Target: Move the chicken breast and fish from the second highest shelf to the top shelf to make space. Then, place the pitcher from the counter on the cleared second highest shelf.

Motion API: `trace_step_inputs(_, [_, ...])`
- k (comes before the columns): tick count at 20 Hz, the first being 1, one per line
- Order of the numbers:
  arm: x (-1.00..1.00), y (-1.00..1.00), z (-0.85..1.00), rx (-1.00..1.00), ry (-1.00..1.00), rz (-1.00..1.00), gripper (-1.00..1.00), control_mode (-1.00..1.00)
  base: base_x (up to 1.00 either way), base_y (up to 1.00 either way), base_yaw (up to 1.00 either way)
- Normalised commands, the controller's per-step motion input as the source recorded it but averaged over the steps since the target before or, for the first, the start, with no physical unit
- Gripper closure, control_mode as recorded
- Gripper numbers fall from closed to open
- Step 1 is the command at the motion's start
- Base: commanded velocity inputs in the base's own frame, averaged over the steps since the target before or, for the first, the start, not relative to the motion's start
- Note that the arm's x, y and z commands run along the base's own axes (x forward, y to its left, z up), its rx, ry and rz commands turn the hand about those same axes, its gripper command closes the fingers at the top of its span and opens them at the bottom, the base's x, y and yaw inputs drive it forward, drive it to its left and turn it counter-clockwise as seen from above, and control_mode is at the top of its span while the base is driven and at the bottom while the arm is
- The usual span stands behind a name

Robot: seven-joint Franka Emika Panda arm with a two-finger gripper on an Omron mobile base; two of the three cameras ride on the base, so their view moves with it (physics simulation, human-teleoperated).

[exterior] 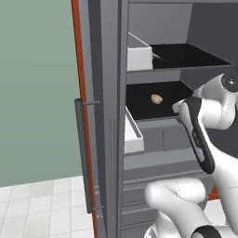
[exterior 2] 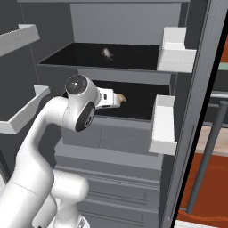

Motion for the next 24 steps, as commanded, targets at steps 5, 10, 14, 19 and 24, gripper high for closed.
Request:
trace_step_inputs(5, [0.43,-0.07,-0.31,0.08,0.0,0.0,-1.0,-1.0,0.0,0.0,0.0])
trace_step_inputs(10, [0.55,0.0,-0.38,0.06,0.02,0.0,-1.0,-1.0,0.0,0.0,0.0])
trace_step_inputs(14, [0.49,0.0,-0.28,0.02,0.01,0.0,-1.0,-1.0,0.0,0.0,0.0])
trace_step_inputs(19, [0.46,0.0,-0.16,0.01,0.01,0.0,-1.0,-1.0,0.0,0.0,0.0])
trace_step_inputs(24, [0.51,0.0,-0.13,0.01,0.02,0.0,-1.0,-1.0,0.0,0.0,0.0])
